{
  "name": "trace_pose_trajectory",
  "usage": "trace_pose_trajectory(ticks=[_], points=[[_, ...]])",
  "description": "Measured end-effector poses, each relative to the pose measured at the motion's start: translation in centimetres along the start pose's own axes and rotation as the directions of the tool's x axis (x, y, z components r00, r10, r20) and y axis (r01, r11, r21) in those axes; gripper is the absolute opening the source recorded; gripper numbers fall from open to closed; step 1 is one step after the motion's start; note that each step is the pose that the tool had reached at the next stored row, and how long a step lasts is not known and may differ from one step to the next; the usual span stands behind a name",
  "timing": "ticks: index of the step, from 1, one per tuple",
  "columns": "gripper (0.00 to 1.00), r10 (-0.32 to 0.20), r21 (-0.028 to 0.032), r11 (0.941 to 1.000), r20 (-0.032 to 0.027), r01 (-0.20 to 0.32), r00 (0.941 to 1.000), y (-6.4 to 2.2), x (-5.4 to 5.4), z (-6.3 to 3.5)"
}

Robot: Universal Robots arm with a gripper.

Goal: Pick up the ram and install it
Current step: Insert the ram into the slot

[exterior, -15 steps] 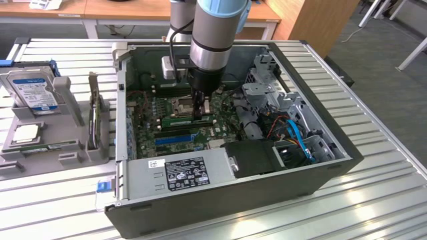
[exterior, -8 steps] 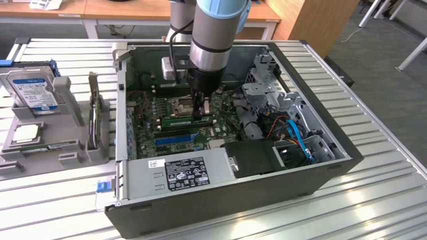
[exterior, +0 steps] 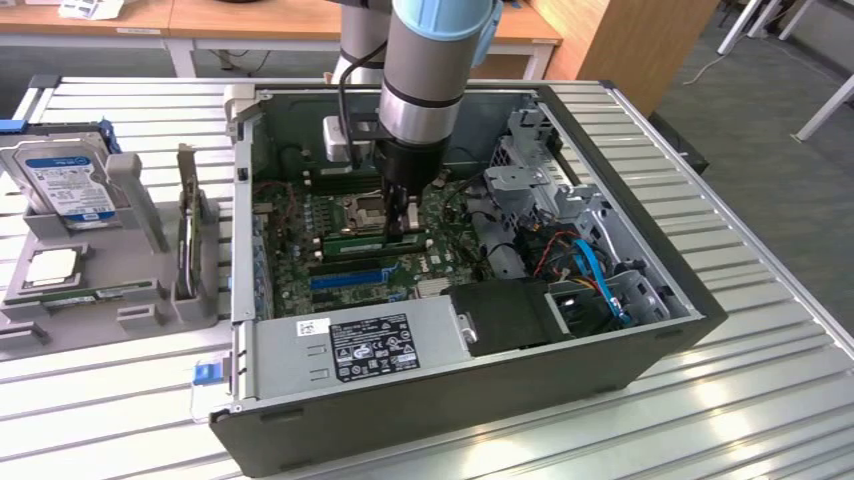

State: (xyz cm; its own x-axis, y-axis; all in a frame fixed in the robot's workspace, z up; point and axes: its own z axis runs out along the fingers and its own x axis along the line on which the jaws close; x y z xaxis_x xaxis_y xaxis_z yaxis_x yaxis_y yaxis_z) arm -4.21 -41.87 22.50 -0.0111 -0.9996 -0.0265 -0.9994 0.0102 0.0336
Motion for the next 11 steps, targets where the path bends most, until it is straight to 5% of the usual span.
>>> trace_pose_trajectory(ticks=[4, 6, 11], points=[[0.13, 0.000, 0.0001, 1.0000, 0.0002, 0.000, 1.0000, 0.00, 0.00, 0.01], [0.24, 0.000, 0.0001, 1.0000, 0.0002, 0.000, 1.0000, 0.00, 0.00, 0.01], [0.31, 0.000, 0.0001, 1.0000, 0.0001, 0.000, 1.0000, 0.00, 0.00, 0.01]])
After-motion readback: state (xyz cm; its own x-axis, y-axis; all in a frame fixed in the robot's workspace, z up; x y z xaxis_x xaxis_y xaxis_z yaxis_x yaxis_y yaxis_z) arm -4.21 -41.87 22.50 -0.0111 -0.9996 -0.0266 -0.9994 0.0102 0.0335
